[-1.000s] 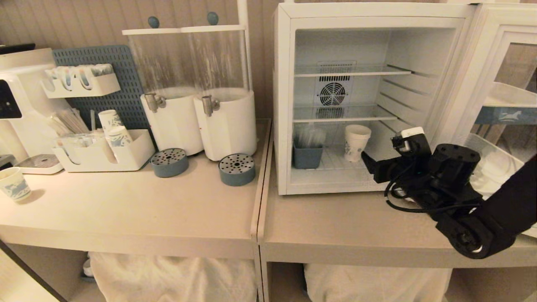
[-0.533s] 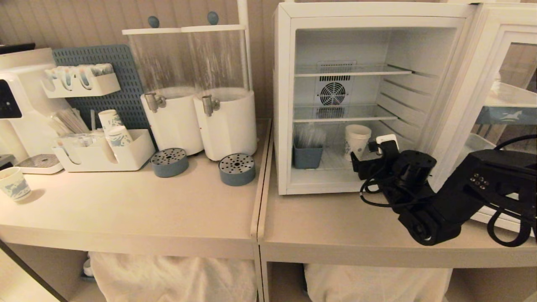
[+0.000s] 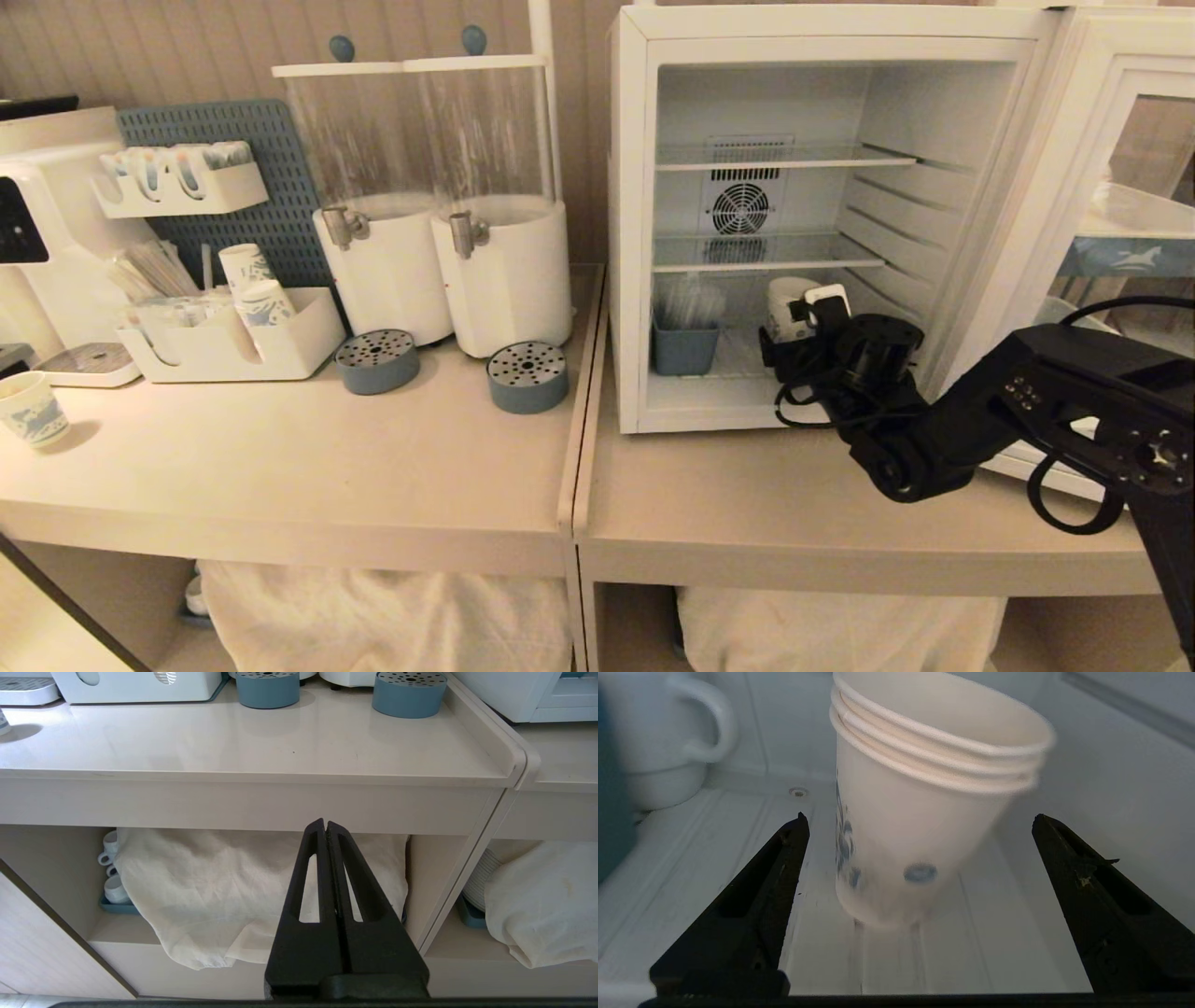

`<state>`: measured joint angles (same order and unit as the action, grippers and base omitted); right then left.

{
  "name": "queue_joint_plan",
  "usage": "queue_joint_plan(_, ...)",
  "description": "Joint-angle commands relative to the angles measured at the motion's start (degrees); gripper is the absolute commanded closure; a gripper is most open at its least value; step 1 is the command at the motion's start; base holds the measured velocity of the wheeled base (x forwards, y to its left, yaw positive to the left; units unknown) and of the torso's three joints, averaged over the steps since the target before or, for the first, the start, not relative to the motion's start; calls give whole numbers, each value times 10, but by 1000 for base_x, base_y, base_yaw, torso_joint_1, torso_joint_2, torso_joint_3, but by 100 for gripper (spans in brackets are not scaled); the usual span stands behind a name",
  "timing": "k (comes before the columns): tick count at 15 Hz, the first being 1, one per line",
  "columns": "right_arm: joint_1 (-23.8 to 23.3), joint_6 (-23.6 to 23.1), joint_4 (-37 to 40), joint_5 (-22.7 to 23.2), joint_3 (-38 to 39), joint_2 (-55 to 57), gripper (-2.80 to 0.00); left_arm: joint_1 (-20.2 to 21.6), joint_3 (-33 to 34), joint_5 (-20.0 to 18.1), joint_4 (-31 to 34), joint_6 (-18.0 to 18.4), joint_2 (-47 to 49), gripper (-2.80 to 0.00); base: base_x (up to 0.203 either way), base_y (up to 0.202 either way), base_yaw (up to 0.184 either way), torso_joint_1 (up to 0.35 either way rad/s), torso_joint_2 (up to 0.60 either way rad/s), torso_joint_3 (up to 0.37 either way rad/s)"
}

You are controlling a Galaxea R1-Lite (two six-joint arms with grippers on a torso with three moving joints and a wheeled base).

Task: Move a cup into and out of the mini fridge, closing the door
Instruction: Take the paper cup out of the freezer

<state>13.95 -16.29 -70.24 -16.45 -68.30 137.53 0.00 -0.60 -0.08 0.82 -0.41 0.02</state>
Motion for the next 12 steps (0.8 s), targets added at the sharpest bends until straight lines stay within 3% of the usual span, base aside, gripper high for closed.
queue_joint_plan(1,-1,-1,15,-1,-47,15,-280,0,0,0,0,-1,-1,0,0,0,0,0,0,0)
queue_joint_plan(4,-5,-1,56,1,-112,38,-280,0,0,0,0,-1,-1,0,0,0,0,0,0,0)
queue_joint_plan(9,-10,-2,68,2,-142,64,-280,0,0,0,0,-1,-1,0,0,0,0,0,0,0)
queue_joint_plan(10,-14,-2,67,2,-142,64,0,0,0,0,0,-1,-1,0,0,0,0,0,0,0)
queue_joint_plan(12,-22,-2,66,3,-136,57,0,0,0,0,0,0,-1,0,0,0,0,0,0,0)
